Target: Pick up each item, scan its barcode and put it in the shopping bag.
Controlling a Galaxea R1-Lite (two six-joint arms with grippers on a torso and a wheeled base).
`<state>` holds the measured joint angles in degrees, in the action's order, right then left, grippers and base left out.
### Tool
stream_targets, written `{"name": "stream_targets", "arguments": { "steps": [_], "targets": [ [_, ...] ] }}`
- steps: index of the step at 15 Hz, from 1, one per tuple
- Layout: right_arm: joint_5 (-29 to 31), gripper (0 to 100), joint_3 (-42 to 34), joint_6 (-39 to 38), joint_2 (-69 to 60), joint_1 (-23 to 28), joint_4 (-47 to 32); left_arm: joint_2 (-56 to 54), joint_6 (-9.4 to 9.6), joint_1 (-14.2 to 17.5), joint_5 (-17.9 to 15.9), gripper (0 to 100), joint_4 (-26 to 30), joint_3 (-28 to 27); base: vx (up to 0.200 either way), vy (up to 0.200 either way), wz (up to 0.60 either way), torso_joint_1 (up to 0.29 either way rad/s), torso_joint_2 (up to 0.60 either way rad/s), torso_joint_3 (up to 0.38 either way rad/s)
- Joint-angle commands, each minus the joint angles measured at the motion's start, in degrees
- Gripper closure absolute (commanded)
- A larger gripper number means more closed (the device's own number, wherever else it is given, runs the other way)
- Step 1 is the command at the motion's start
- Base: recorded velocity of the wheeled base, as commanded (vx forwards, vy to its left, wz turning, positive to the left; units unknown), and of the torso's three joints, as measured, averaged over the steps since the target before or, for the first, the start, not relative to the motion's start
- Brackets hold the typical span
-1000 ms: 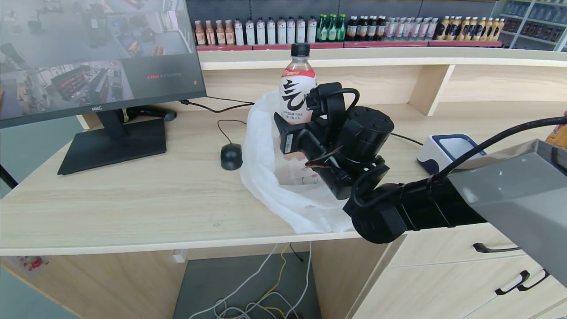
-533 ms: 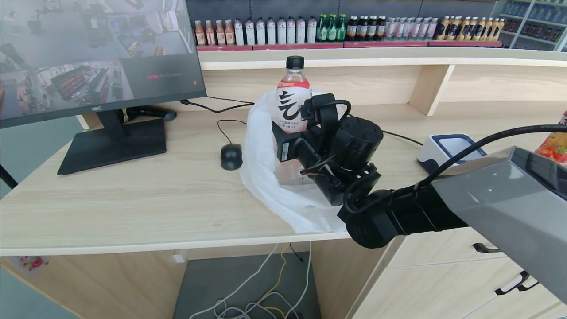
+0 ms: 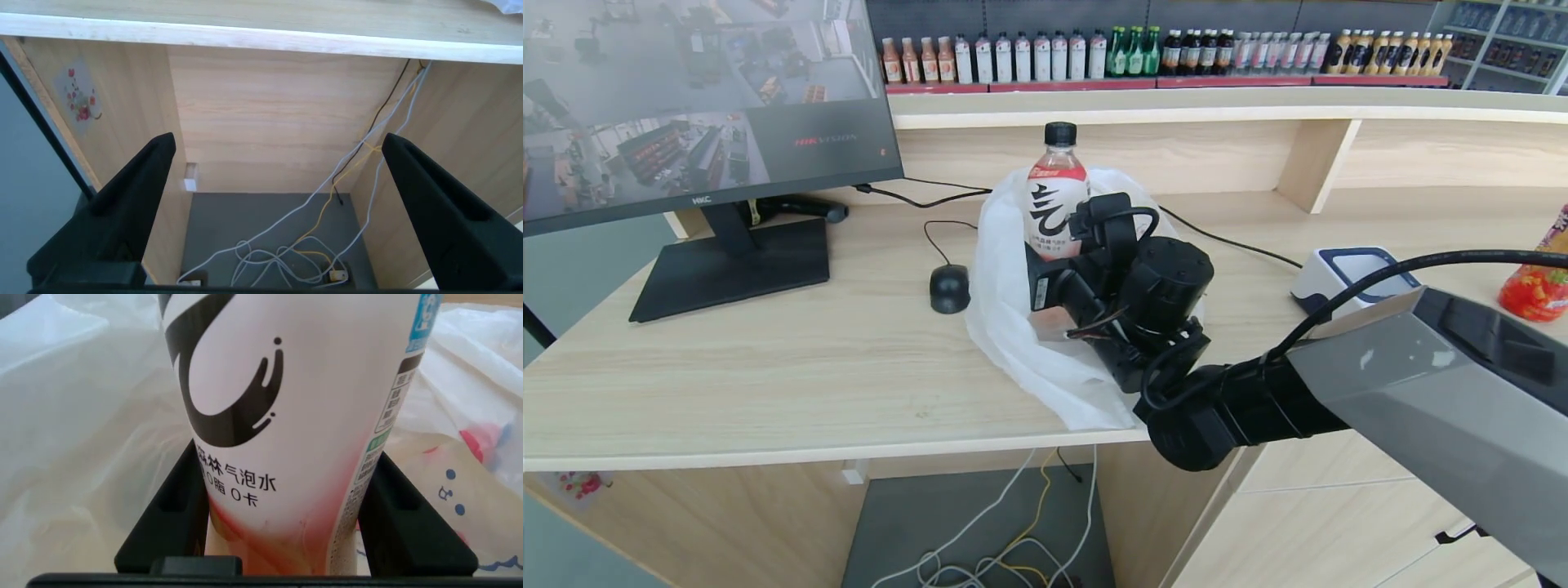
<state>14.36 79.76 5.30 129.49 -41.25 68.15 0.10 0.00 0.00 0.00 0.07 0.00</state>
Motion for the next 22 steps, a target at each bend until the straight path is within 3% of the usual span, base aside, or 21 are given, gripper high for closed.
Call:
{"name": "stream_targets", "arguments": {
  "steps": [1,22],
  "targets": [
    [0.0,100,-0.1,0.0,0.8,-0.1,0.1,0.0,0.00,0.0,0.0,0,0.0,0.0,0.000,0.000,0.00,0.000,0.00,0.000],
    [1.0,100,-3.9,0.1,0.3,-0.5,0.1,0.0,0.09,0.0,0.0,0,0.0,0.0,0.000,0.000,0.00,0.000,0.00,0.000]
  ]
}}
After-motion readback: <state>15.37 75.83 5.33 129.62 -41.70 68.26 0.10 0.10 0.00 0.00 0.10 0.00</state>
